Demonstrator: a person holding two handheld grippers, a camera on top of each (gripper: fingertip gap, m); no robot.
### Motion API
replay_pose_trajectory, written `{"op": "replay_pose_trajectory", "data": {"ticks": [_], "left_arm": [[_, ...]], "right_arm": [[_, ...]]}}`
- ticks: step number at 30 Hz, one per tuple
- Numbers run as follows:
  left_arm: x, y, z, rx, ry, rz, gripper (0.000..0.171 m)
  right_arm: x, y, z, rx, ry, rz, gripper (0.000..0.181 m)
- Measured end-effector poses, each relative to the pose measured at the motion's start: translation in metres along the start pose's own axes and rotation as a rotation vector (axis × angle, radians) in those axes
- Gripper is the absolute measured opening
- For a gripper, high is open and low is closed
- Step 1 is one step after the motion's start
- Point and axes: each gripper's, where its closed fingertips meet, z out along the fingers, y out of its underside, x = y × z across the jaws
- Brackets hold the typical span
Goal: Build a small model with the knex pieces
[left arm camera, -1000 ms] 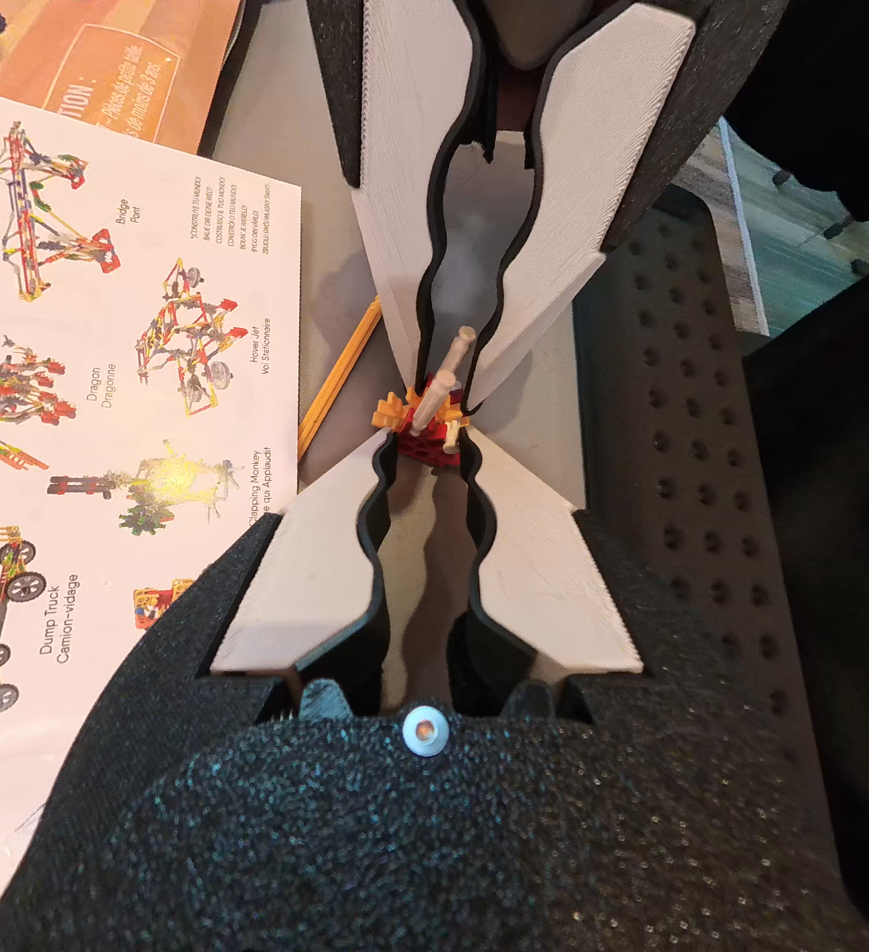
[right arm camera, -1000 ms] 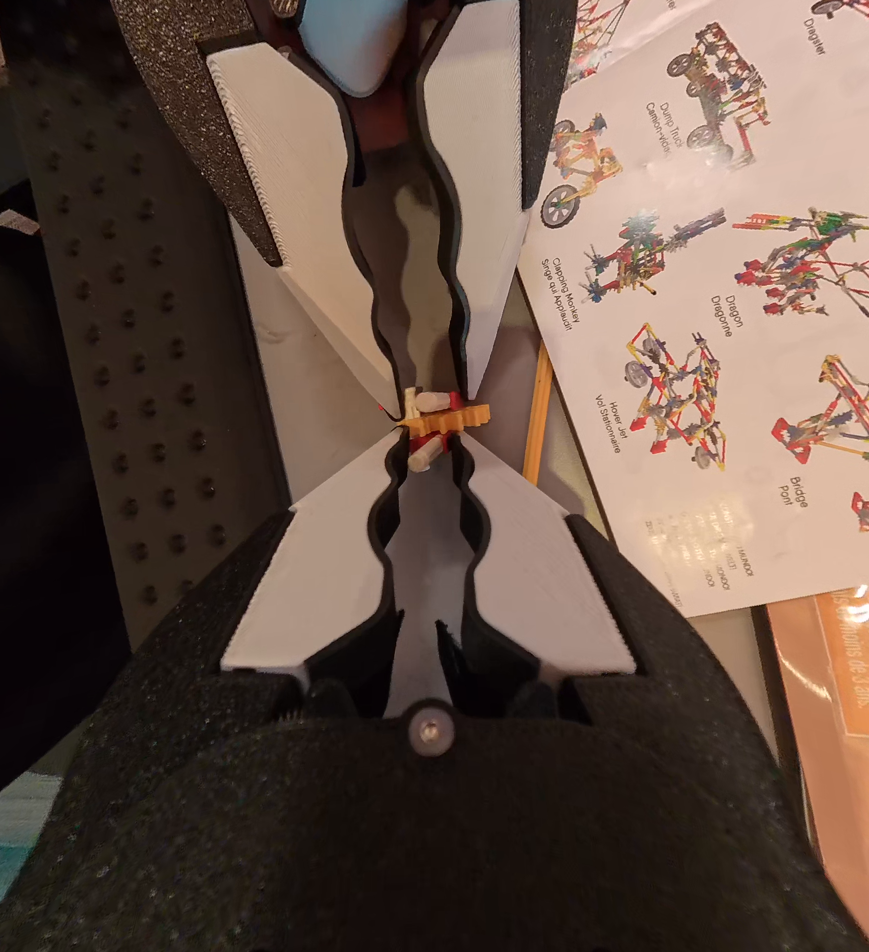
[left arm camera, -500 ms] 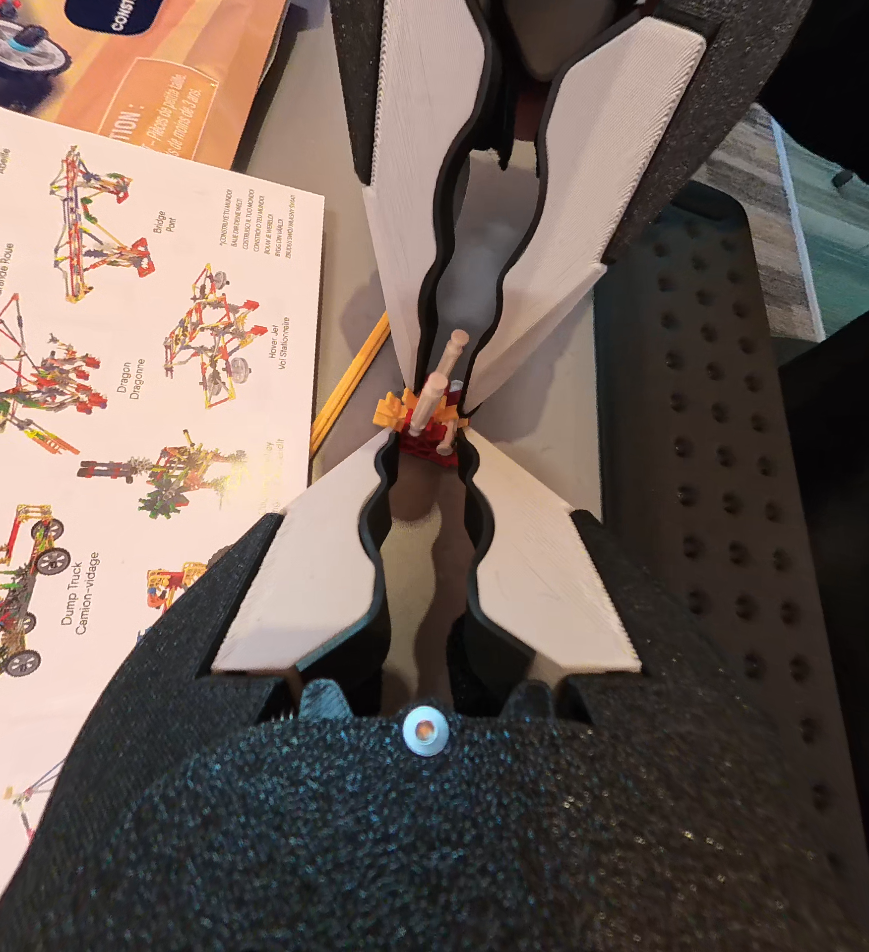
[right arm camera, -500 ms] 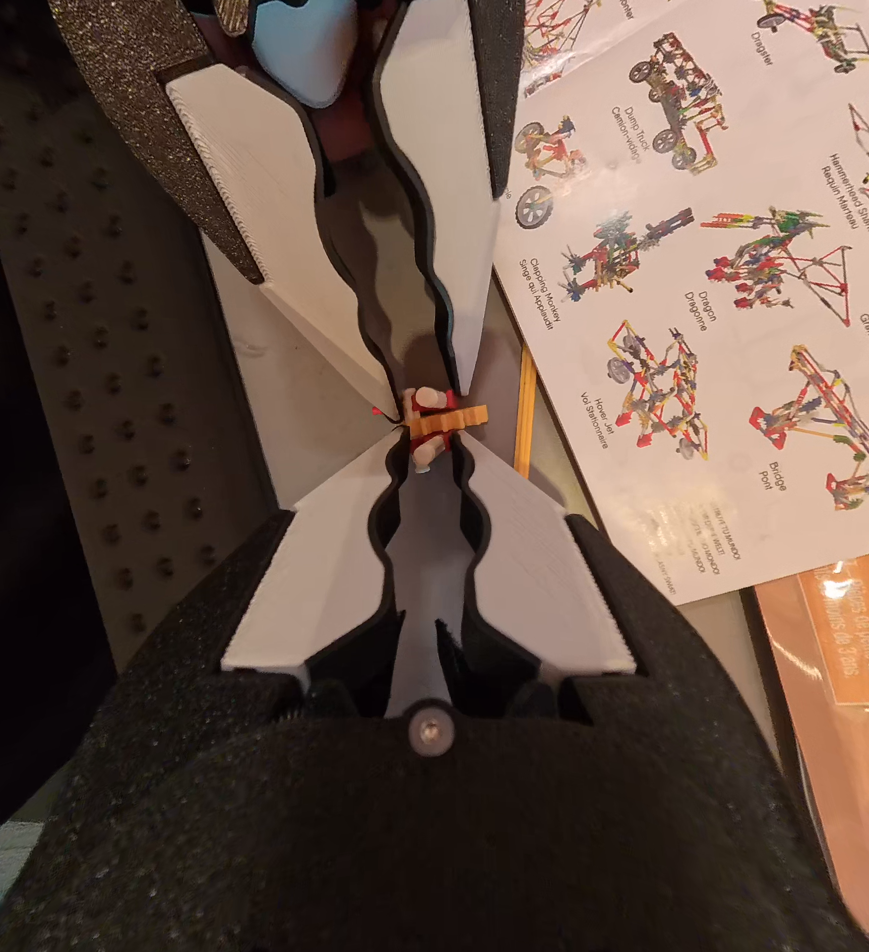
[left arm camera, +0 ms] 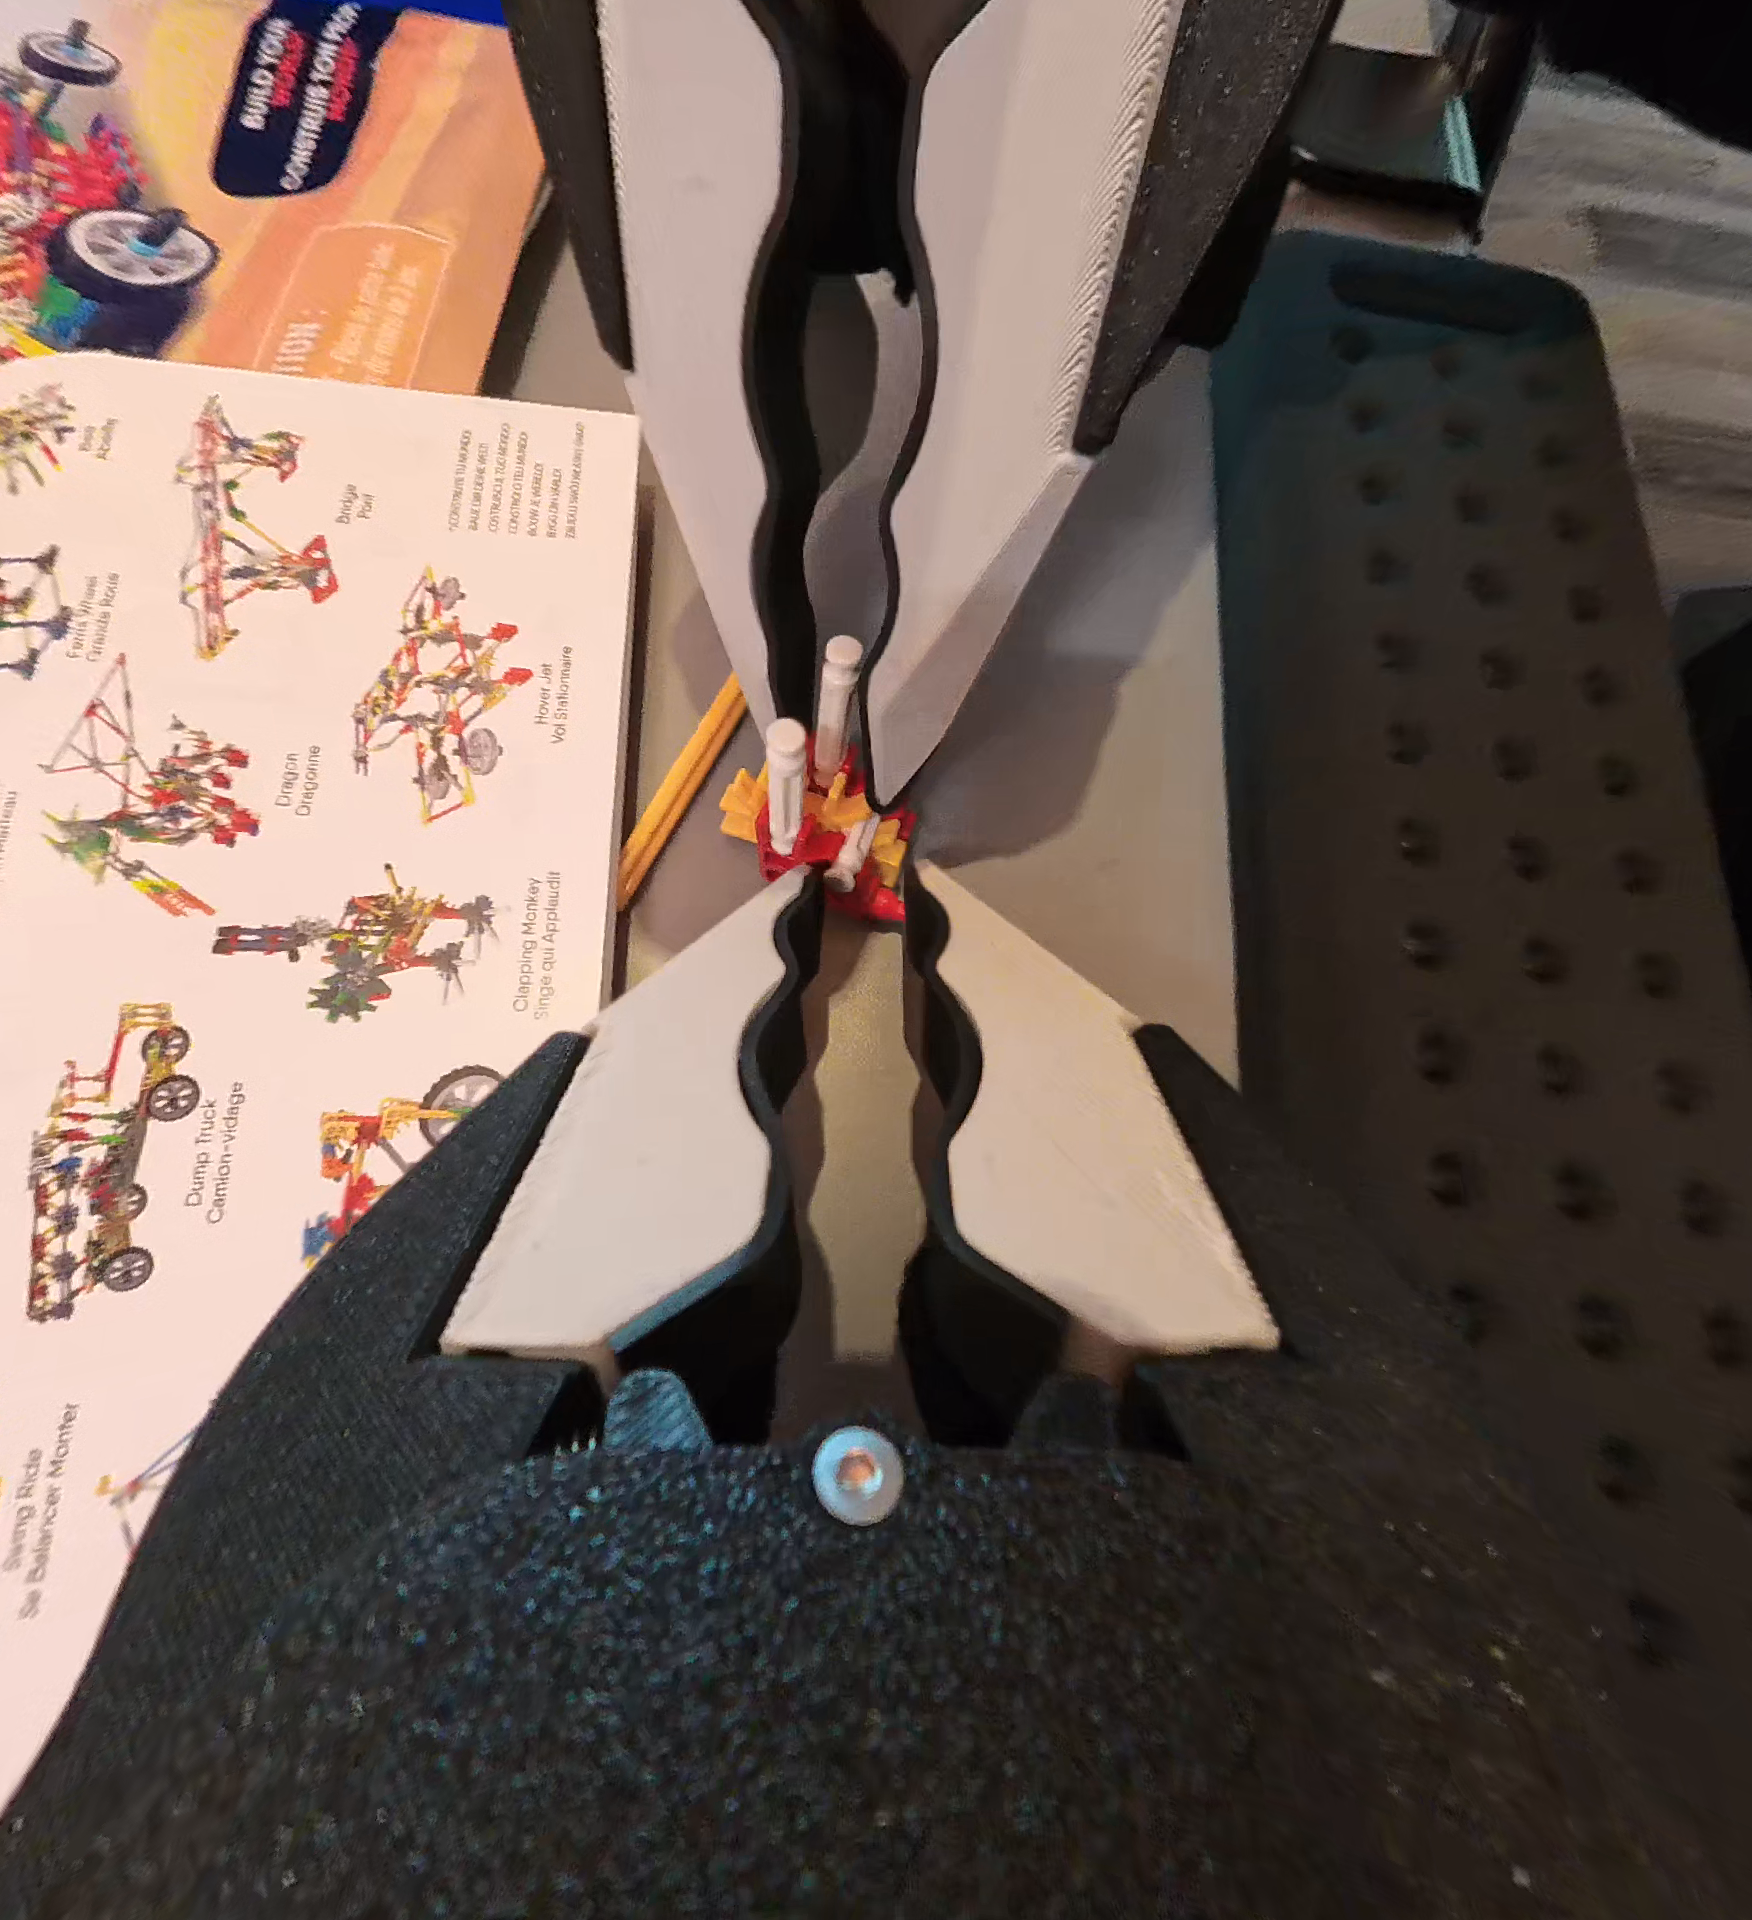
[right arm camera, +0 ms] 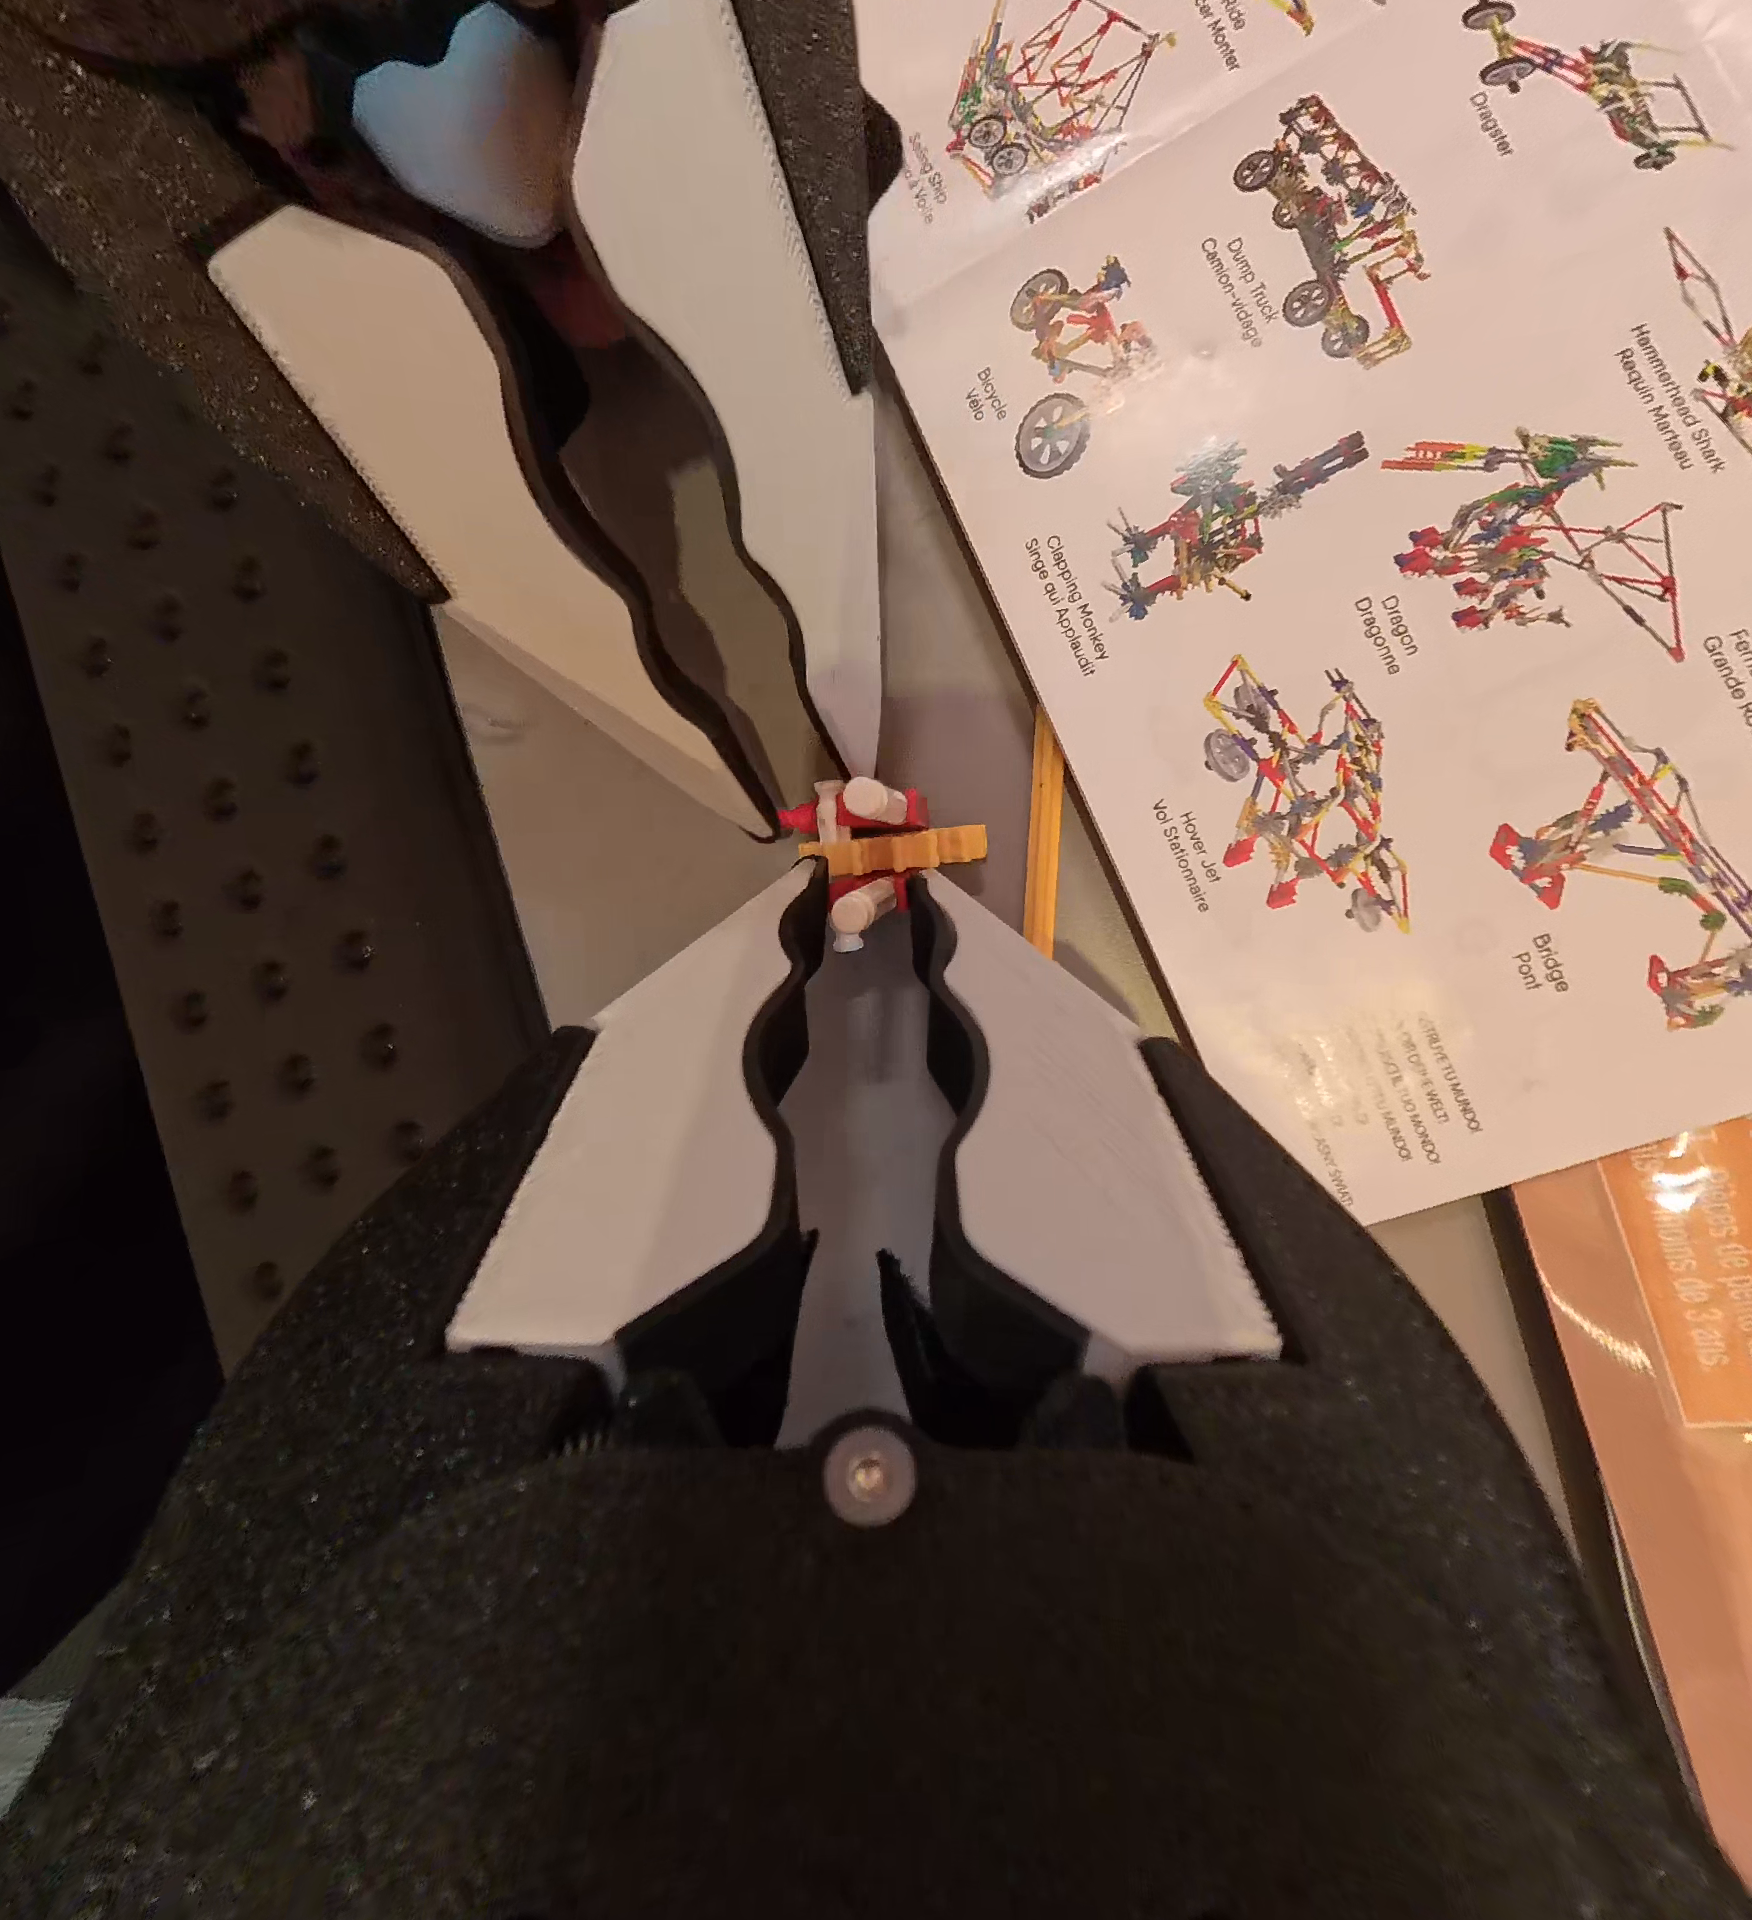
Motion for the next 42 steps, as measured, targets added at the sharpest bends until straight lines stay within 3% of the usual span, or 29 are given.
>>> {"op": "replay_pose_trajectory", "data": {"ticks": [18,33,42], "left_arm": [[-0.003,0.000,0.008,-0.034,-0.075,0.010,0.009],[-0.004,-0.006,0.014,-0.056,-0.190,0.168,0.009],[-0.004,-0.007,0.016,-0.051,-0.218,0.219,0.009]], "right_arm": [[0.001,0.001,-0.004,0.058,0.059,0.064,0.015],[0.003,0.009,-0.008,0.198,0.100,0.096,0.015],[0.003,0.010,-0.009,0.305,0.021,0.176,0.015]]}}
